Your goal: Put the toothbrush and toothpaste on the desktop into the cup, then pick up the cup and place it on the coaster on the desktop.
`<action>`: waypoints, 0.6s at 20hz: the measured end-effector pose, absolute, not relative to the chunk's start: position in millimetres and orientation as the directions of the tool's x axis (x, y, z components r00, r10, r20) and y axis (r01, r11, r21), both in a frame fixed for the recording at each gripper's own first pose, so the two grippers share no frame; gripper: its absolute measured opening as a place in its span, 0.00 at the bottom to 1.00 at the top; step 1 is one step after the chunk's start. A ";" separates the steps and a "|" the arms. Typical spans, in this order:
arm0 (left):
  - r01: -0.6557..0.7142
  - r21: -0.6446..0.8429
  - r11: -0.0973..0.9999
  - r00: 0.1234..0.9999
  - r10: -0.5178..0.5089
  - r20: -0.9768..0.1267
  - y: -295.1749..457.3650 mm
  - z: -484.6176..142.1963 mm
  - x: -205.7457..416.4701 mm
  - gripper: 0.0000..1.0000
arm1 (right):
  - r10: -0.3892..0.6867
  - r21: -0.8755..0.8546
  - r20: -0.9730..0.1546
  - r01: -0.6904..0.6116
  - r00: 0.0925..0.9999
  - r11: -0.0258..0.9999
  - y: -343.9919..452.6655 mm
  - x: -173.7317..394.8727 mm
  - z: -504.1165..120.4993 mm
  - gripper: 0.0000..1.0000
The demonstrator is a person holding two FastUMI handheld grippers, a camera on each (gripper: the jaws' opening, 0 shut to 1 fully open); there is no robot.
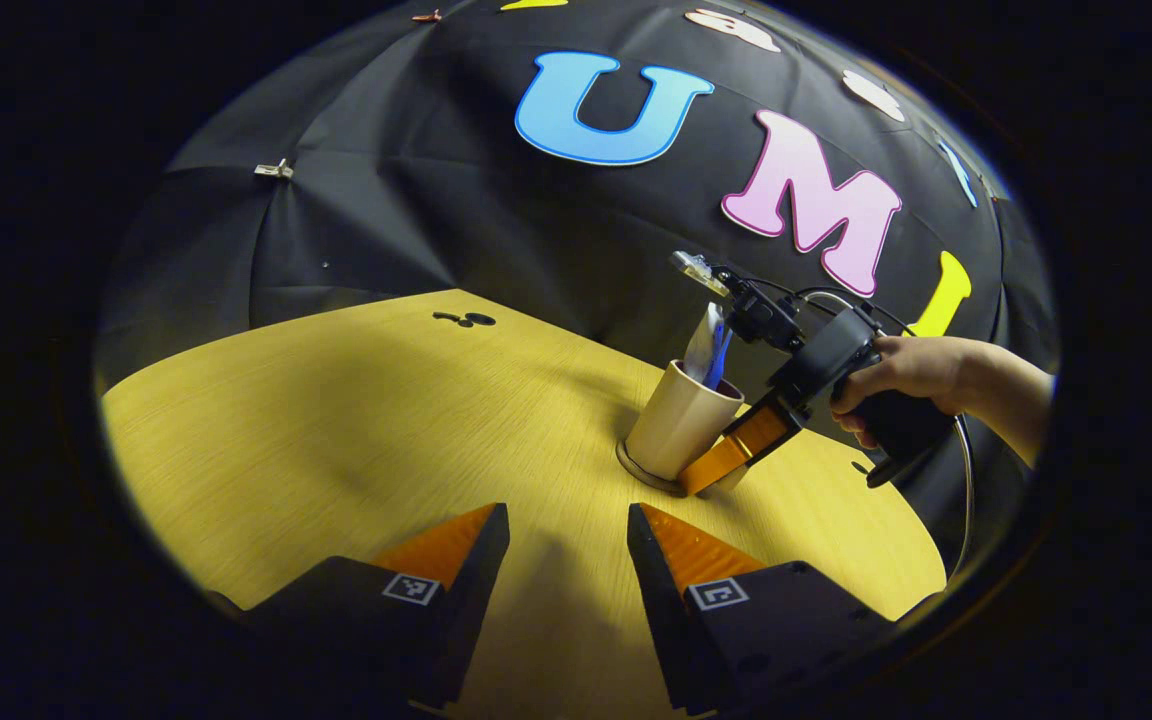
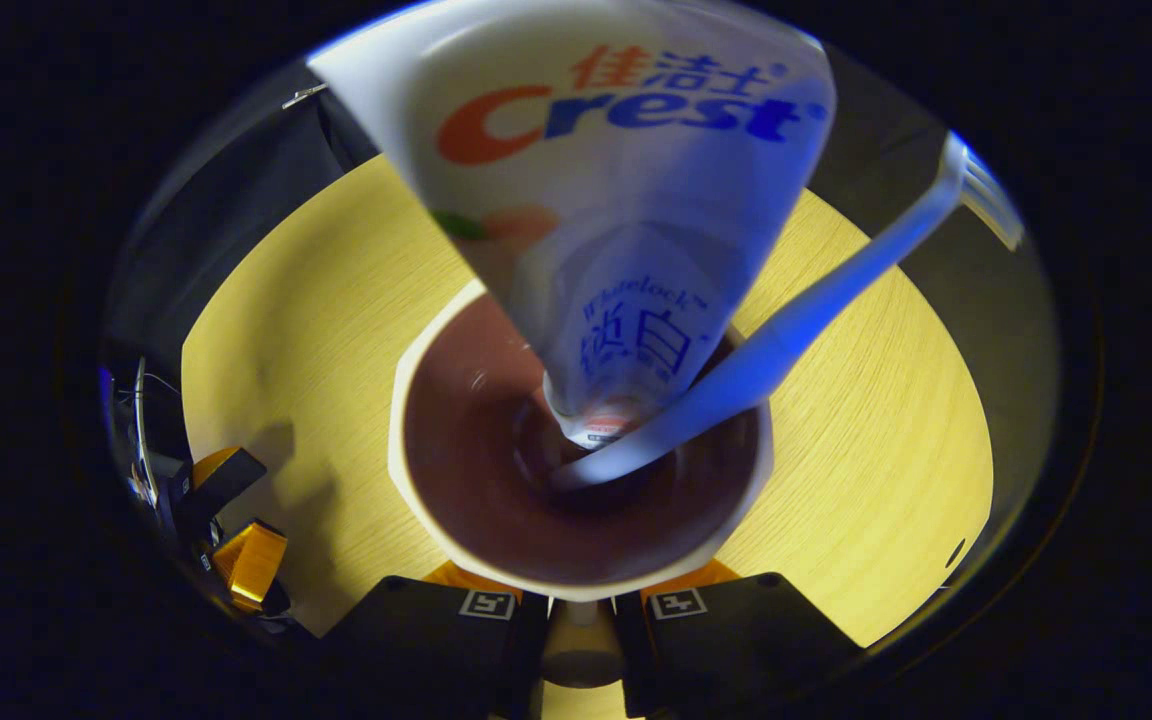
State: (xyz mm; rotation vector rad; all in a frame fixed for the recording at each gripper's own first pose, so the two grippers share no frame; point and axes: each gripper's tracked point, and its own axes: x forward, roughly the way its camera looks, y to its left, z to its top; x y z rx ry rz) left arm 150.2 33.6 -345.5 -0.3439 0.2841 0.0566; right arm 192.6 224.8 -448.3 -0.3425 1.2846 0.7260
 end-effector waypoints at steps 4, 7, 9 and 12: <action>-0.099 -0.332 0.938 0.958 -0.001 -0.288 30.6 -343.1 151.3 0.75 | 0.288 0.148 -0.952 -0.663 0.106 0.734 226.9 190.7 -446.1 0.39; -0.093 -0.324 0.942 0.958 -0.004 -0.287 33.1 -335.4 148.8 0.75 | 0.278 0.124 -0.952 -0.667 0.130 0.735 221.8 194.3 -439.2 0.47; -0.088 -0.312 0.946 0.957 -0.006 -0.289 34.3 -328.4 147.4 0.75 | 0.291 0.121 -0.944 -0.661 0.154 0.740 219.9 196.4 -428.2 0.47; -0.079 -0.304 0.950 0.957 -0.014 -0.290 34.0 -315.1 144.3 0.75 | 0.339 0.123 -0.916 -0.655 0.215 0.746 216.3 202.3 -402.9 0.47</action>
